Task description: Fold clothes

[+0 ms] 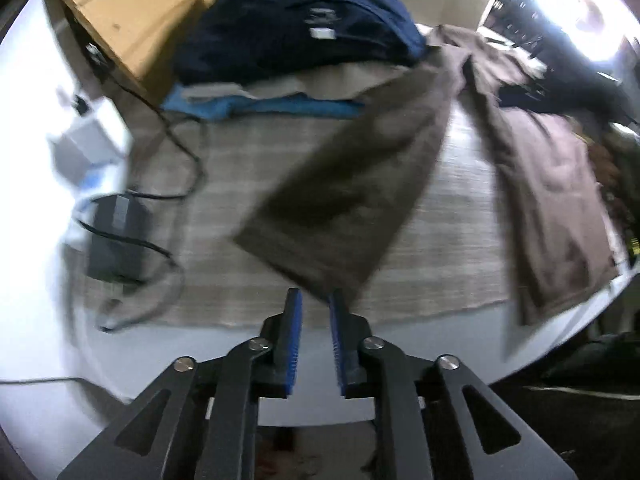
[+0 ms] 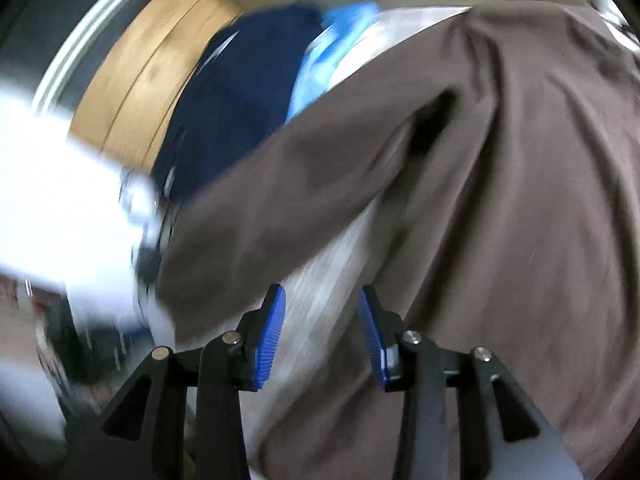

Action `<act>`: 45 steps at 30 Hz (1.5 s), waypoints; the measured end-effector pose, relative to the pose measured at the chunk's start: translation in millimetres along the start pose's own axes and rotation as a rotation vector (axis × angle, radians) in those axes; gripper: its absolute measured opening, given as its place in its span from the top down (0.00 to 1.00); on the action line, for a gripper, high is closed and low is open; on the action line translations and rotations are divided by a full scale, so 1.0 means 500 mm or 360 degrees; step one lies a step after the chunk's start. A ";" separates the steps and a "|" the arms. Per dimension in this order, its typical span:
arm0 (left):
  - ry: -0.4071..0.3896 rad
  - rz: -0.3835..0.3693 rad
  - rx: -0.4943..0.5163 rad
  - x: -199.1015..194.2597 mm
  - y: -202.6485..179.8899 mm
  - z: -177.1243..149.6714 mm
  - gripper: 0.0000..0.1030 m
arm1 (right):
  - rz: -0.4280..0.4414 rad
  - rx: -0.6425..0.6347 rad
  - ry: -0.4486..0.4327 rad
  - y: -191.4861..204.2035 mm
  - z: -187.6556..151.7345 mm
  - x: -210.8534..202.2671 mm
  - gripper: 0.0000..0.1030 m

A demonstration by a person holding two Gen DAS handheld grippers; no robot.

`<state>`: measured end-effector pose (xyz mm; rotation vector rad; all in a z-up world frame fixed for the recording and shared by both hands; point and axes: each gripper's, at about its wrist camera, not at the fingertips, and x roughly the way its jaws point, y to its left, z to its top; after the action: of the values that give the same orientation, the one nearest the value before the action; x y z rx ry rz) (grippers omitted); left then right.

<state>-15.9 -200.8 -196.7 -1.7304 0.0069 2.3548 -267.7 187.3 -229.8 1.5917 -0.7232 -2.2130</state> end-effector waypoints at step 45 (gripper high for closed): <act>-0.0177 -0.0241 -0.0412 0.066 0.013 0.030 0.99 | 0.0007 -0.0233 0.0150 -0.013 0.124 0.052 0.93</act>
<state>-40.7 -199.5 -223.8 -1.6359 -0.4488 2.4206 -334.3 192.2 -238.3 1.6072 -0.5252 -2.1186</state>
